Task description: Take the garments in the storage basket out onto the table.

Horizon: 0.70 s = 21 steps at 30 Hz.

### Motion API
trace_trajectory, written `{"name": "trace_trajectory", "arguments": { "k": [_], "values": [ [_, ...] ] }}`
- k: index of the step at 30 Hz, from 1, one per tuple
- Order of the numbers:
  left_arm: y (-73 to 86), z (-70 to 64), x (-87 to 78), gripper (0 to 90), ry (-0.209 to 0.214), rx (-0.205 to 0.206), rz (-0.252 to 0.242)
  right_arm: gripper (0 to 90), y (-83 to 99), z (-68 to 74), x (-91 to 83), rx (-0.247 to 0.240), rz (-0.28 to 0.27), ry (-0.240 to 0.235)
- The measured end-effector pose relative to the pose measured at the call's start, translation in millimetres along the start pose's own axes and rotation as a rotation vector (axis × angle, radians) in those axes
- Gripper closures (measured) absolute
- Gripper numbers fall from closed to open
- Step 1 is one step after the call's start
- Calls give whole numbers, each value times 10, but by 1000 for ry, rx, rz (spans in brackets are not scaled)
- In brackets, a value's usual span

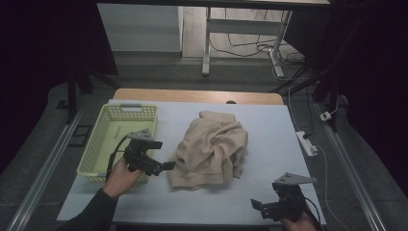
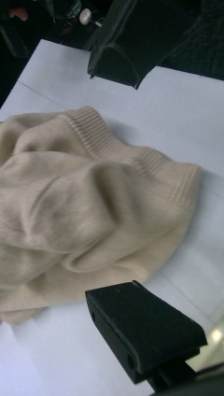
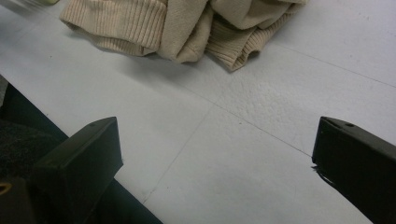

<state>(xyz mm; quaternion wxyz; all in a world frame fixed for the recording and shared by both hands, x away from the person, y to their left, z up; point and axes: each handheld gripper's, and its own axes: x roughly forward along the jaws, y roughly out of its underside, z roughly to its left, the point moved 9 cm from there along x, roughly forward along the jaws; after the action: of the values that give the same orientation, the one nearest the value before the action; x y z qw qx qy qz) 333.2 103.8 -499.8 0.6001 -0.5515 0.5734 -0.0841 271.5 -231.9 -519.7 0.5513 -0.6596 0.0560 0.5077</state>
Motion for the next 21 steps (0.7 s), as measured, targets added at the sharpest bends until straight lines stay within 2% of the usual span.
{"name": "trace_trajectory", "arguments": {
  "k": [9,14,21],
  "values": [
    [210,-71,-217,0,-7,-32,-30,12,0,3,2,-1,0,-1],
    [377,-67,-395,0,-10,-73,-58,12,0,5,3,-1,0,-1],
    [646,-12,-626,0,-44,-136,-80,12,2,5,7,-4,4,2]
  ]
}}
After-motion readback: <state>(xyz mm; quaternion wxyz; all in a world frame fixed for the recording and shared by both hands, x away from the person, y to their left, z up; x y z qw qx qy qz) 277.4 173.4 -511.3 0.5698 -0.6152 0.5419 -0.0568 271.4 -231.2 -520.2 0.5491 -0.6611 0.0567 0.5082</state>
